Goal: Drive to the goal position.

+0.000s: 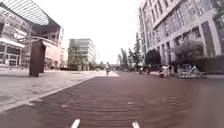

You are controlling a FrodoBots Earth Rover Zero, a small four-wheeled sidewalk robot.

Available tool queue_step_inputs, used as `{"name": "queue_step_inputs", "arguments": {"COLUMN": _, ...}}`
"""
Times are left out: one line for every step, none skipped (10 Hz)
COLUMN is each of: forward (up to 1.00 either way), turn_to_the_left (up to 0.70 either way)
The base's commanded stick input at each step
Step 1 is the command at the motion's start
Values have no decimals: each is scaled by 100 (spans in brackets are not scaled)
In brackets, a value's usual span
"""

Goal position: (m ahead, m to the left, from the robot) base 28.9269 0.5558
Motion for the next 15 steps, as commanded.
{"name": "queue_step_inputs", "arguments": {"forward": 70, "turn_to_the_left": -14}}
{"name": "queue_step_inputs", "arguments": {"forward": 70, "turn_to_the_left": -14}}
{"name": "queue_step_inputs", "arguments": {"forward": 70, "turn_to_the_left": -14}}
{"name": "queue_step_inputs", "arguments": {"forward": 70, "turn_to_the_left": -14}}
{"name": "queue_step_inputs", "arguments": {"forward": 70, "turn_to_the_left": -14}}
{"name": "queue_step_inputs", "arguments": {"forward": 70, "turn_to_the_left": -14}}
{"name": "queue_step_inputs", "arguments": {"forward": 70, "turn_to_the_left": -14}}
{"name": "queue_step_inputs", "arguments": {"forward": 70, "turn_to_the_left": -14}}
{"name": "queue_step_inputs", "arguments": {"forward": 70, "turn_to_the_left": 0}}
{"name": "queue_step_inputs", "arguments": {"forward": 70, "turn_to_the_left": 0}}
{"name": "queue_step_inputs", "arguments": {"forward": 70, "turn_to_the_left": 0}}
{"name": "queue_step_inputs", "arguments": {"forward": 70, "turn_to_the_left": 0}}
{"name": "queue_step_inputs", "arguments": {"forward": 70, "turn_to_the_left": 0}}
{"name": "queue_step_inputs", "arguments": {"forward": 70, "turn_to_the_left": 0}}
{"name": "queue_step_inputs", "arguments": {"forward": 70, "turn_to_the_left": 0}}
